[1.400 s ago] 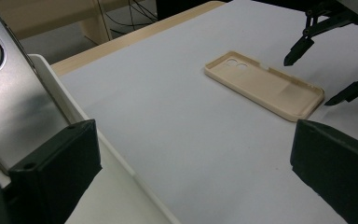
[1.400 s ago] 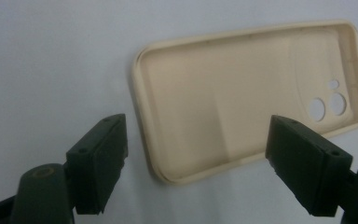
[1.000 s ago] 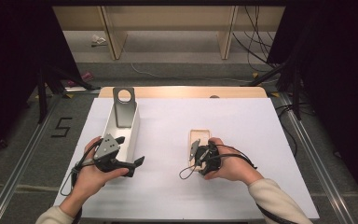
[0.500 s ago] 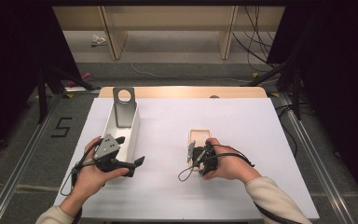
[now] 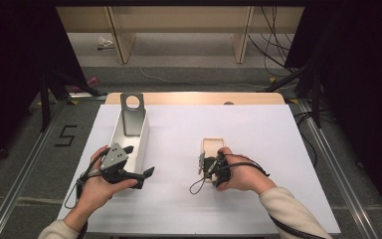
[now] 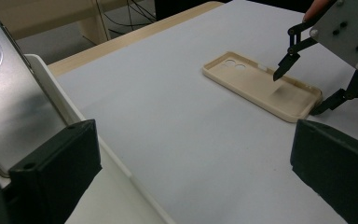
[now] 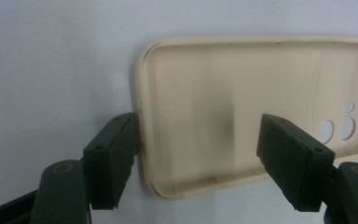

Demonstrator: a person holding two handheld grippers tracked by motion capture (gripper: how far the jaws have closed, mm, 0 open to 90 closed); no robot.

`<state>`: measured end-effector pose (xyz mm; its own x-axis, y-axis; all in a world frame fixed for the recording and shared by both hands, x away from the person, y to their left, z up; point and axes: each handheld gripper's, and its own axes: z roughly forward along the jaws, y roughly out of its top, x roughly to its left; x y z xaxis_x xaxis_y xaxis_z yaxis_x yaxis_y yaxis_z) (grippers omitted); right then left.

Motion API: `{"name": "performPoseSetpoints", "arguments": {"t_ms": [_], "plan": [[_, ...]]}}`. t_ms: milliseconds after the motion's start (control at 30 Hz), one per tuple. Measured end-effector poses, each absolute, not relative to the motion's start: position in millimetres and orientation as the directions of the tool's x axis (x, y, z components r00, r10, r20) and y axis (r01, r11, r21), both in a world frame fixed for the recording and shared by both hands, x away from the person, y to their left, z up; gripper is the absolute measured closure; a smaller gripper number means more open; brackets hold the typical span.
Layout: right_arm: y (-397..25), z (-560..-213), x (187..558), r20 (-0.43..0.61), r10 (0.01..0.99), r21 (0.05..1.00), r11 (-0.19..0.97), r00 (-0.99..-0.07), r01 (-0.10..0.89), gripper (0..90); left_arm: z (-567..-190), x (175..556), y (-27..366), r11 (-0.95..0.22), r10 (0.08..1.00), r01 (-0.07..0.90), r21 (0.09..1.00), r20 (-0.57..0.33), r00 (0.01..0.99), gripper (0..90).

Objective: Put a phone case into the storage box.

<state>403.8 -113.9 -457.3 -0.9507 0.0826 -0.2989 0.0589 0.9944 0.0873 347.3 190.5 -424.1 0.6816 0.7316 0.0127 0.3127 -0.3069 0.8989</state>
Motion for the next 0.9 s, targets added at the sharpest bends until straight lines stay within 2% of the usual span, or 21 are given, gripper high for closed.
{"name": "performPoseSetpoints", "arguments": {"t_ms": [167, 500, 900], "plan": [[-111.8, -456.4, 402.8, -0.281, 0.06, 0.069, 0.997, -0.958, 0.042, 39.7, -424.5, 347.2, 190.0, -0.307, 0.73, 0.313, 0.899, 0.012, 0.684, 1.2], [-109.0, -455.8, 397.8, -0.235, 0.02, 0.042, 0.999, -0.972, 0.01, 60.2, -424.9, 347.0, 189.0, -0.308, 0.727, 0.312, 0.899, 0.011, 0.686, 1.2], [-106.3, -456.5, 395.6, -0.222, -0.03, 0.02, 0.999, -0.975, -0.035, 71.6, -425.4, 347.0, 188.7, -0.31, 0.726, 0.312, 0.898, 0.011, 0.688, 1.2]]}}
